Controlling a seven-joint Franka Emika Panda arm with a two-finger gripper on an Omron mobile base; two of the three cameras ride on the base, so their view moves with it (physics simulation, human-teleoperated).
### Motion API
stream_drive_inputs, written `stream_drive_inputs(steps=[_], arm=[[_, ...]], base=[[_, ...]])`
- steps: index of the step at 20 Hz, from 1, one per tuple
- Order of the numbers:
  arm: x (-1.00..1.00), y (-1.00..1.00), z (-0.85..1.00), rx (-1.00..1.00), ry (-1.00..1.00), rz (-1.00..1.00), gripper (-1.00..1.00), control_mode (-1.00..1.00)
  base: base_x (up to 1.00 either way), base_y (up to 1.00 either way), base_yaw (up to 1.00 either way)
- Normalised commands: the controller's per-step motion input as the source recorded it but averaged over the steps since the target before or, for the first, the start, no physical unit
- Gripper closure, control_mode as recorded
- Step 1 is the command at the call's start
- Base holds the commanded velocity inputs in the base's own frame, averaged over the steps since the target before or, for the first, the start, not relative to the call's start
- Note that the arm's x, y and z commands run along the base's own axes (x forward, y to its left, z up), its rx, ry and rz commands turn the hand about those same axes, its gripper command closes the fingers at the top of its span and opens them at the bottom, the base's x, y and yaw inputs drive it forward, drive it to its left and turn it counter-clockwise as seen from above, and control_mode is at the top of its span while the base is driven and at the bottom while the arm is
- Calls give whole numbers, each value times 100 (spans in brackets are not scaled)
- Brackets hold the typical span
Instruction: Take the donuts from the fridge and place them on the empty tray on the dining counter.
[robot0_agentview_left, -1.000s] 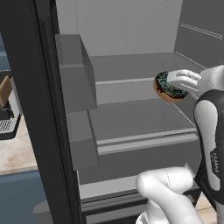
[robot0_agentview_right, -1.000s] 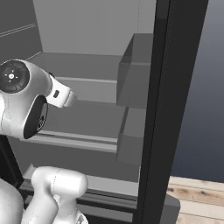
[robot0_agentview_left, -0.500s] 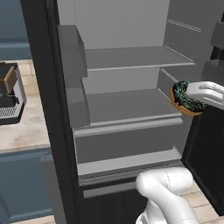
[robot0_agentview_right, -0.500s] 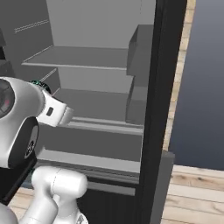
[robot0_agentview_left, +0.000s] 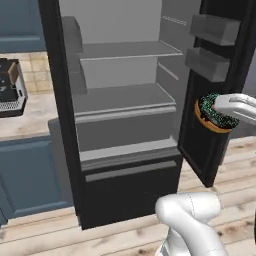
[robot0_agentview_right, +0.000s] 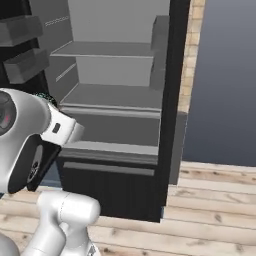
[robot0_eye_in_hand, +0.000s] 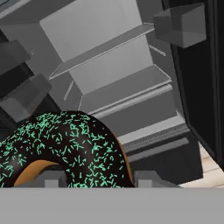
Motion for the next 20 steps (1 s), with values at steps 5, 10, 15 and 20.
stream_drive_inputs(steps=[5,10,15,20], arm=[[0,0,0,0,0,0,100,100],[0,0,0,0,0,0,100,100],[0,0,0,0,0,0,100,100],[0,0,0,0,0,0,100,100]], base=[[-10,3,-97],[0,0,-100],[0,0,-100],[0,0,-100]])
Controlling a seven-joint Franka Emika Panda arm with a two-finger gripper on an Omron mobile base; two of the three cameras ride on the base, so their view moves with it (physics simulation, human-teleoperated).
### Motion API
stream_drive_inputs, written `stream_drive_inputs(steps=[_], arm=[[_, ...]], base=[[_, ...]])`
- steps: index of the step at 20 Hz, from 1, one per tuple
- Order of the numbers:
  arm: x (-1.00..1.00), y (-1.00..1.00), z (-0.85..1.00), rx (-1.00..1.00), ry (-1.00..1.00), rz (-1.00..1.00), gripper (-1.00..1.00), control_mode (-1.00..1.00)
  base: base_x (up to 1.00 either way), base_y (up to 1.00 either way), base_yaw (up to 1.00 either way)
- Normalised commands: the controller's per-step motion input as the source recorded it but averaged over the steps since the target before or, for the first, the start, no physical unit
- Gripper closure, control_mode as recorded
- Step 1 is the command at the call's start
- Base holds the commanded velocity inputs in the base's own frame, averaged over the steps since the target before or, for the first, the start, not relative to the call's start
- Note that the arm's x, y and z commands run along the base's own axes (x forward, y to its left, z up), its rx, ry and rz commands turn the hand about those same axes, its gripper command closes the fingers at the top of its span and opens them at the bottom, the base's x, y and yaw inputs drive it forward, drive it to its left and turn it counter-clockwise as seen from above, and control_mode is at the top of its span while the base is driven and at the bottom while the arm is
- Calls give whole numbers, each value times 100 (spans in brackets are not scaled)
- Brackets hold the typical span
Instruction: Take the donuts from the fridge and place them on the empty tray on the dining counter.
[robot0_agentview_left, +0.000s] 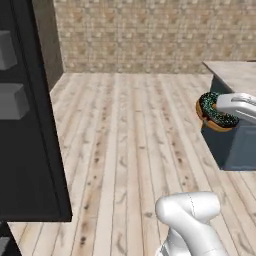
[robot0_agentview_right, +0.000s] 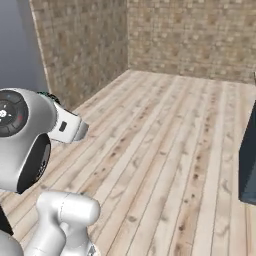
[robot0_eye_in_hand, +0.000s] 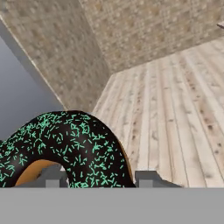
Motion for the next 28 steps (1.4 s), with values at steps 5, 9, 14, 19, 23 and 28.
stream_drive_inputs(steps=[5,9,14,19,23,28], arm=[[0,0,0,0,0,0,100,100],[0,0,0,0,0,0,100,100],[0,0,0,0,0,0,100,100],[0,0,0,0,0,0,100,100],[0,0,0,0,0,0,100,100],[0,0,0,0,0,0,100,100]], base=[[0,0,-100],[1,-4,-97],[88,64,-43],[100,47,3],[100,24,17],[100,26,17]])
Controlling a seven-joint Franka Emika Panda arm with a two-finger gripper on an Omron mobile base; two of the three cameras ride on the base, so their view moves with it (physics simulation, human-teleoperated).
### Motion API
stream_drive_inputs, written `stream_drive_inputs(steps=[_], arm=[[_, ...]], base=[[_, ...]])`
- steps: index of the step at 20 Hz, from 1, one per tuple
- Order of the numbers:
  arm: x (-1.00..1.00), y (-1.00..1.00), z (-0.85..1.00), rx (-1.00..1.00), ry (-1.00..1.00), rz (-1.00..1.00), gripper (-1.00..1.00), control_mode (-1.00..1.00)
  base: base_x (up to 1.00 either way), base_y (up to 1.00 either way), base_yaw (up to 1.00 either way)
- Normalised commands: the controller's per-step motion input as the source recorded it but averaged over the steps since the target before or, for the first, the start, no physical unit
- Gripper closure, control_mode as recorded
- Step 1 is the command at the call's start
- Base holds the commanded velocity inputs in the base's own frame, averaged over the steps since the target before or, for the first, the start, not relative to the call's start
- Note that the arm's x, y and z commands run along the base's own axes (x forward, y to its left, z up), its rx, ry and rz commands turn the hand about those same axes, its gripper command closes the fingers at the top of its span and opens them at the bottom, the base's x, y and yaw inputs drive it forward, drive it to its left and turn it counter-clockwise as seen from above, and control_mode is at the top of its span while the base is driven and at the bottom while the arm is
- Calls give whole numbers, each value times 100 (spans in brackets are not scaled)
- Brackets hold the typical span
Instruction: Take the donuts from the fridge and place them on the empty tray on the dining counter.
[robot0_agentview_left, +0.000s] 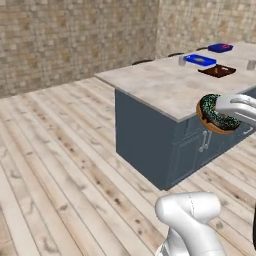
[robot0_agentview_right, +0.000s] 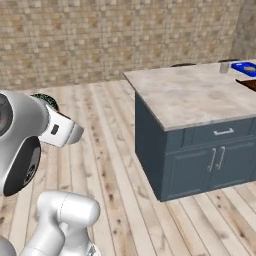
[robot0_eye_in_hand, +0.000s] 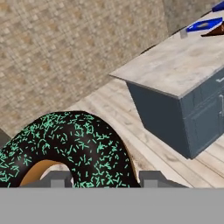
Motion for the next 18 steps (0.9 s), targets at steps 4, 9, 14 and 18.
stream_drive_inputs(steps=[4,9,14,18], arm=[[0,0,0,0,0,0,100,100],[0,0,0,0,0,0,100,100],[0,0,0,0,0,0,100,100],[0,0,0,0,0,0,100,100]], base=[[100,39,4],[100,37,0],[100,67,-11],[100,97,-35]])
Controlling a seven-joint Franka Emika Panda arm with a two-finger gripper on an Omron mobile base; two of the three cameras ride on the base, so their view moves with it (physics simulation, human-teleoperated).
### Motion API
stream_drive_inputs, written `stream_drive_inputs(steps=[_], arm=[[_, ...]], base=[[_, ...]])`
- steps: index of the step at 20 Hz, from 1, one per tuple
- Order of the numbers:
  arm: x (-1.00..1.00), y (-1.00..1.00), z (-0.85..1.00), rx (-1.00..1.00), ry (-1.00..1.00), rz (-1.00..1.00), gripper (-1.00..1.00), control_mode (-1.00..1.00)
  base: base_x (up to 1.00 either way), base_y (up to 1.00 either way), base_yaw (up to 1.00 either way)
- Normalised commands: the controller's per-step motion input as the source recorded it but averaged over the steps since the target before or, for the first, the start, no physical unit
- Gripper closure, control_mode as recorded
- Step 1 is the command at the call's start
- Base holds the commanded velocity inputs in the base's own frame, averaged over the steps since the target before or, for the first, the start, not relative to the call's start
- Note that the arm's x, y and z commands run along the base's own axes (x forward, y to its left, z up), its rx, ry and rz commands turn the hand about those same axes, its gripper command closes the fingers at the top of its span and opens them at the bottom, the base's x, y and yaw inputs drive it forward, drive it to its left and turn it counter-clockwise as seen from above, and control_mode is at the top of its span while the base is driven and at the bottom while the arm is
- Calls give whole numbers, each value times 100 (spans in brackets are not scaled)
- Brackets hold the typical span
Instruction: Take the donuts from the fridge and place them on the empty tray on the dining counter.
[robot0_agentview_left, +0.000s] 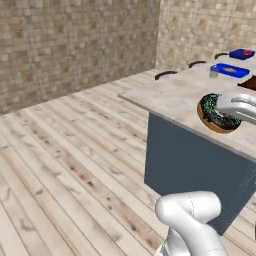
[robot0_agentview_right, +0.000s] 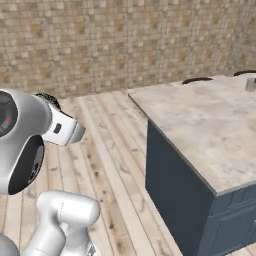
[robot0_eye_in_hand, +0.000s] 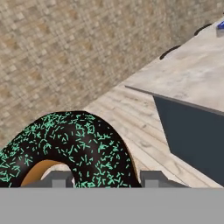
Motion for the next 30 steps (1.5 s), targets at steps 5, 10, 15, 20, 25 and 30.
stream_drive_inputs(steps=[5,10,15,20,25,30], arm=[[0,0,0,0,0,0,100,100],[0,0,0,0,0,0,100,100],[0,0,0,0,0,0,100,100],[0,0,0,0,0,0,100,100],[0,0,0,0,0,0,100,100],[0,0,0,0,0,0,100,100]], base=[[100,100,-16],[99,52,26],[92,8,43],[100,69,-4],[100,27,-1],[68,3,-51]])
